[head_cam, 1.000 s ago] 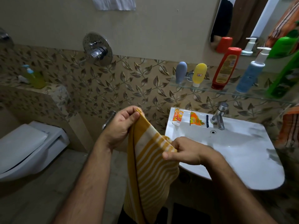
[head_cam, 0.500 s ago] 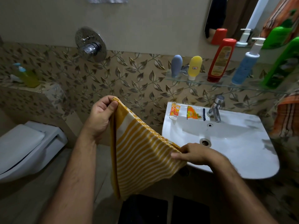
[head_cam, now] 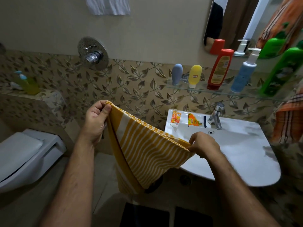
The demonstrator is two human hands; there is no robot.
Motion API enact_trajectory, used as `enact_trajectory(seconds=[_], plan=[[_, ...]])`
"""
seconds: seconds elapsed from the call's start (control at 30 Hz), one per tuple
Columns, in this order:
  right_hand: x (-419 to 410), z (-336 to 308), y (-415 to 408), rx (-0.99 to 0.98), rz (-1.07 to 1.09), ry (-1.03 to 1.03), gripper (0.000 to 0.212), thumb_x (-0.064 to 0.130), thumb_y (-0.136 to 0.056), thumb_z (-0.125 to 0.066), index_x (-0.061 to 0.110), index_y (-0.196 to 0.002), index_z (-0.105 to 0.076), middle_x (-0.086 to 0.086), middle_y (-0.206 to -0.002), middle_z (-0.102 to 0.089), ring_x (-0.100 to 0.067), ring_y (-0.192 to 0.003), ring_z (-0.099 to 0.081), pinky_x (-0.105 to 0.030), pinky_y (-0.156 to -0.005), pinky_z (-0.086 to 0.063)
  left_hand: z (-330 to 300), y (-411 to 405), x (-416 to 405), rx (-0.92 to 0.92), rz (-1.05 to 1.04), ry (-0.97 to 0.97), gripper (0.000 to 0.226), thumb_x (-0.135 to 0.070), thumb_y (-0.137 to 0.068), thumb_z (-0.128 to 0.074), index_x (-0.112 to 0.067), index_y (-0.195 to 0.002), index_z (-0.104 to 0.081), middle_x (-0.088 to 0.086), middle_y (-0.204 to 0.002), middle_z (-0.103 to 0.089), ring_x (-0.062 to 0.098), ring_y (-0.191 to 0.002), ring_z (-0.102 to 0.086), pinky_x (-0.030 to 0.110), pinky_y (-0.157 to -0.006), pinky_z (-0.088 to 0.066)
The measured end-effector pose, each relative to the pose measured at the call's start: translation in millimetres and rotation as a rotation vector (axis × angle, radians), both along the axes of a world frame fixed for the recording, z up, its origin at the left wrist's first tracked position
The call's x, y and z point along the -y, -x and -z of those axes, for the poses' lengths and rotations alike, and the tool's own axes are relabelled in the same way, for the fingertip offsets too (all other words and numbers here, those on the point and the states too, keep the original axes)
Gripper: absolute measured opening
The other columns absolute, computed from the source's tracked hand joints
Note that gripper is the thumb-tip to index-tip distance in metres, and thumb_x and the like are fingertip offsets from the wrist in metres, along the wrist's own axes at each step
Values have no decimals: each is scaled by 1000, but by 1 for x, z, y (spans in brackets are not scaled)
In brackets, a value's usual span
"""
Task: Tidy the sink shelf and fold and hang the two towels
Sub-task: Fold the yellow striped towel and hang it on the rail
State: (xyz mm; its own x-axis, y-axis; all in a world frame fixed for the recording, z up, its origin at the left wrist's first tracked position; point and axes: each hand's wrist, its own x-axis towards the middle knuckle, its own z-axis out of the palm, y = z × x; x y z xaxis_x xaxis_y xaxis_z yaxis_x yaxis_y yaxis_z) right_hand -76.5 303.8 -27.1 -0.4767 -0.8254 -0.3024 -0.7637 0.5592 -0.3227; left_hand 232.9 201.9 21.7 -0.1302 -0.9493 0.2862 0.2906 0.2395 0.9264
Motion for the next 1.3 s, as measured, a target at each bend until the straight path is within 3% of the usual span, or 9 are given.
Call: enact_trajectory(seconds=[0.13, 0.3, 0.5, 0.77, 0.9, 1.0, 1.1, 1.17, 1.3], plan=[[8, 7, -3, -121, 55, 42, 8, 15, -80, -70, 19, -85, -73, -2, -79, -67, -20, -74, -64, -33, -68, -58, -3, 6, -3, 29, 8, 30, 35, -48, -66, -74, -20, -85, -65, -12, -69, -66, -1, -65, -59, 12, -65, -51], [14, 10, 3, -148, 107, 34, 7, 20, -82, -66, 18, -89, -65, -4, -84, -64, -23, -78, -61, -31, -62, -48, 0, 1, 1, 23, -84, 40, 6, -13, -94, -52, -14, -90, -56, -14, -66, -67, -2, -63, -60, 11, -64, -51], [17, -23, 16, 653, 161, -3, 18, 8, -95, -43, 3, -86, -58, -4, -53, -54, -10, -41, -42, -21, -42, -26, 7, -35, 9, 173, -302, 52, 16, -11, -98, -52, -24, -92, -61, -13, -79, -65, -5, -72, -59, 13, -71, -49], [32, -92, -3, 1007, 27, 319, 34, 0, -96, -36, 9, -109, -66, -2, -57, -60, -6, -39, -44, -15, -33, -23, 25, -78, 13, 279, -534, -22, 13, -22, -98, -56, -30, -91, -63, -7, -89, -64, 3, -83, -58, 21, -75, -47], [31, -105, -7, 1161, 50, 347, 22, 7, -98, -46, 8, -111, -63, -11, -82, -75, -15, -64, -72, -18, -42, -45, 23, -75, 14, 274, -573, -32, 9, -27, -99, -53, -27, -98, -62, -8, -79, -59, 3, -70, -52, 20, -65, -44], [27, -108, 2, 1229, -27, 392, 38, 10, -84, -63, 4, -122, -62, -17, -112, -72, -28, -102, -71, -30, -64, -59, 15, -67, 13, 259, -600, -18, 15, -27, -100, -51, -18, -106, -61, -7, -75, -55, 3, -63, -48, 17, -57, -42], [19, -114, 5, 1111, -155, 403, 42, 3, -76, -70, 6, -118, -65, -16, -114, -71, -30, -110, -67, -35, -78, -59, 7, -65, 13, 267, -622, 3, 20, -28, -100, -50, -15, -111, -61, -5, -81, -59, 4, -69, -53, 18, -59, -45], [14, -116, 1, 873, -204, 468, 30, -1, -78, -73, 10, -106, -68, -11, -103, -73, -28, -105, -69, -33, -75, -58, -1, -64, 15, 285, -642, 24, 21, -30, -100, -51, -15, -112, -61, 0, -90, -63, 9, -79, -58, 23, -66, -48], [19, -116, -8, 493, -203, 641, 14, 20, -80, -78, 11, -88, -70, -10, -86, -73, -24, -84, -69, -39, -72, -56, -17, -61, 17, 288, -701, 66, 17, -31, -100, -51, -19, -107, -61, 1, -93, -63, 11, -84, -58, 27, -72, -50]])
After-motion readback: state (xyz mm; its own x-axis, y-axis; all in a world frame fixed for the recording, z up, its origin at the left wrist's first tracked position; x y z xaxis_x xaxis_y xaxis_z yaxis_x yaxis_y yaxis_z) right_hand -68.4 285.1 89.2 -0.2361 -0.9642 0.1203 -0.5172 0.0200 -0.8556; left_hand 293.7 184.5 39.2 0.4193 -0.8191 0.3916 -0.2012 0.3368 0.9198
